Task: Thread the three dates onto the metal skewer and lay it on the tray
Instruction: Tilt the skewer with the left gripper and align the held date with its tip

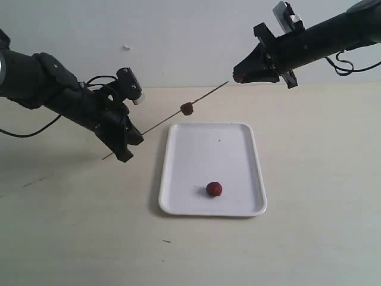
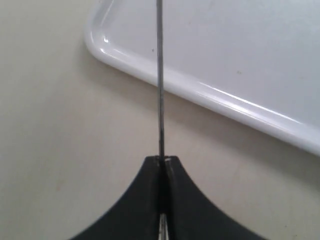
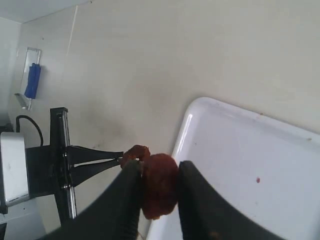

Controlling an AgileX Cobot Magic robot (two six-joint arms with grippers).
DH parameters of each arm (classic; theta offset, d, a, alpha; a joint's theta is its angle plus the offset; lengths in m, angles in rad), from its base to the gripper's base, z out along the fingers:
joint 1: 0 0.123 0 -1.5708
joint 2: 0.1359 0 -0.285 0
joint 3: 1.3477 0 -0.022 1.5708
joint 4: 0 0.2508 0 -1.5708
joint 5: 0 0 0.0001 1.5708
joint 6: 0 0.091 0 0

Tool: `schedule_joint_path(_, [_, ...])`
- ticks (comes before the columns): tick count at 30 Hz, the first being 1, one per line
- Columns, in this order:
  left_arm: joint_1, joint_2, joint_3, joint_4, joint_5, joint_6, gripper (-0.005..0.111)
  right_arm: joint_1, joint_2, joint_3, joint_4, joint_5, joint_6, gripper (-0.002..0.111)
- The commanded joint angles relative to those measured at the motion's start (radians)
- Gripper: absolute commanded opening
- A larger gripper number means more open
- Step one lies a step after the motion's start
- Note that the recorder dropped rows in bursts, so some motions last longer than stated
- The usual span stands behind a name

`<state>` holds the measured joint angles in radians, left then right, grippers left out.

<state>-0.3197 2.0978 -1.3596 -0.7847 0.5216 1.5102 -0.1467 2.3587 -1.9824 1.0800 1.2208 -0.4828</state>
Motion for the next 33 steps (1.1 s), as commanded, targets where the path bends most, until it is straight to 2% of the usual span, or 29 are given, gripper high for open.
schedule_joint_path(1, [-0.007,-0.01,-0.005,-0.012,-0.015,0.001,0.0,0.012,-0.008,0.003,0.017,0.0,-0.005,0.026])
schedule_joint_path(15, [-0.007,-0.01,-0.005,-0.001,-0.013,0.001,0.0,0.031,-0.008,0.003,0.013,0.0,-0.013,0.026])
schedule_joint_path(33, [-0.007,-0.01,-0.005,0.004,-0.017,0.011,0.0,0.0,-0.007,0.001,0.017,0.0,-0.013,0.026])
